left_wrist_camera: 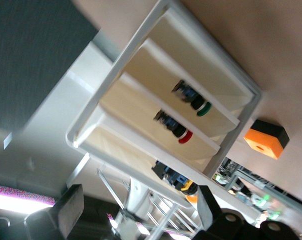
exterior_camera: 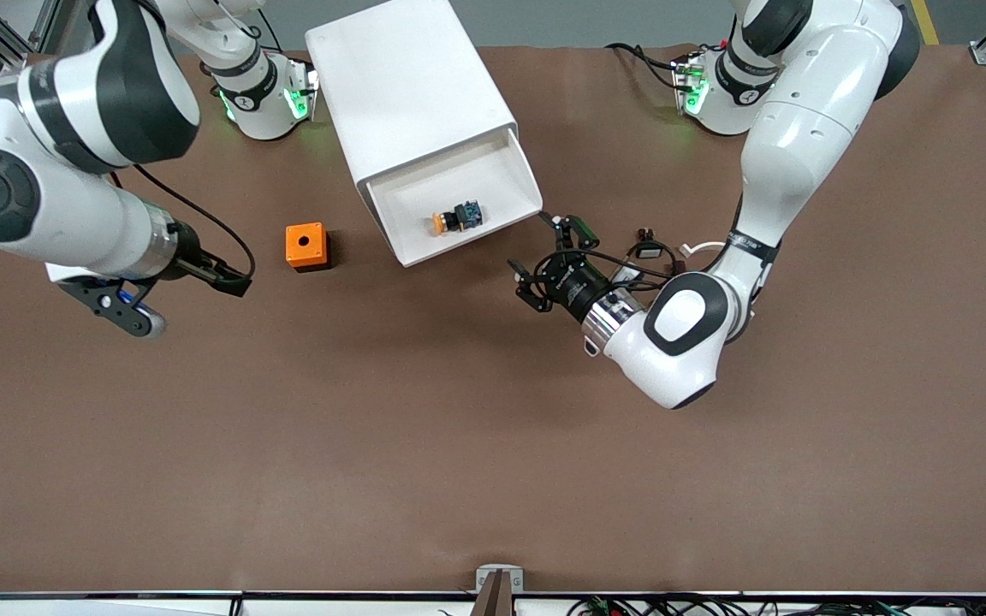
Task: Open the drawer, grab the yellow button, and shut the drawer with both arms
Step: 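Lower the right gripper into the drawer while the left gripper withdraws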
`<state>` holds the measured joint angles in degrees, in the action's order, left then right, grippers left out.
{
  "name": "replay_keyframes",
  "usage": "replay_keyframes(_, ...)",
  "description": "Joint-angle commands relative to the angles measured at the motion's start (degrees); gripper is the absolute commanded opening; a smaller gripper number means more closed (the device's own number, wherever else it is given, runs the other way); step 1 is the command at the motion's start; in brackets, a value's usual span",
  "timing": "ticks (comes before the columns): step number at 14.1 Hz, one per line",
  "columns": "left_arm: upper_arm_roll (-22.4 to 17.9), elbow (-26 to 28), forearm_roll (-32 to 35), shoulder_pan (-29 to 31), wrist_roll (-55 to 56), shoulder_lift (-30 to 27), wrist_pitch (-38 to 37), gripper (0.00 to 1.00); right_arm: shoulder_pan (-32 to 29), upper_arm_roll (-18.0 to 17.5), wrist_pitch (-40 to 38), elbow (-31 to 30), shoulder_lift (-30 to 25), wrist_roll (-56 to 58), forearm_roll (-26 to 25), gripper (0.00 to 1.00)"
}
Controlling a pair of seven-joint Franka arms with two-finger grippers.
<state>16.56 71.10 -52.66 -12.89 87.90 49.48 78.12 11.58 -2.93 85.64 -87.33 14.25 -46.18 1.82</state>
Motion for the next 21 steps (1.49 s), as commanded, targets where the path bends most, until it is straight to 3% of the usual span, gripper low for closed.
replay_keyframes(1, -0.7, -1.1, 5.1, 0.2, -12.5, -3.5, 0.5, 1.00, 3.9, 0.4, -0.9, 1.8, 0.7, -4.2, -0.4, 1.00)
replay_keyframes(4, -0.8, -0.9, 15.9, -0.4, -23.3, -11.2, 7.2, 1.00, 11.3, 0.2, 1.9, 2.1, 0.1, -17.6, -0.7, 1.00)
replay_keyframes(7, -0.7, -0.7, 23.9, -0.4, -28.4, -14.7, 12.0, 1.00, 17.7, 0.2, 4.1, 1.9, -1.1, -30.1, -1.1, 1.00)
replay_keyframes(9, -0.5, -0.7, 29.9, -0.4, -29.2, -15.4, 14.3, 1.00, 21.4, 0.1, 4.1, 1.6, -1.9, -35.2, -3.4, 1.00)
replay_keyframes(14, -0.2, -0.6, 40.2, -0.8, -29.4, -16.0, 17.9, 1.00, 26.2, 0.1, 8.8, -0.1, -1.9, -48.0, -3.6, 1.00)
replay_keyframes(18, 0.0, 0.7, 51.5, -4.4, -28.0, -16.8, 25.0, 1.00, 29.4, 0.0, 16.7, -7.5, -3.3, -53.7, -3.5, 1.00)
replay_keyframes(21, 0.0, 1.1, 59.0, -7.0, -28.3, -16.2, 26.2, 1.00, 32.1, 0.1, 21.1, -12.3, -3.4, -55.6, -3.5, 1.00)
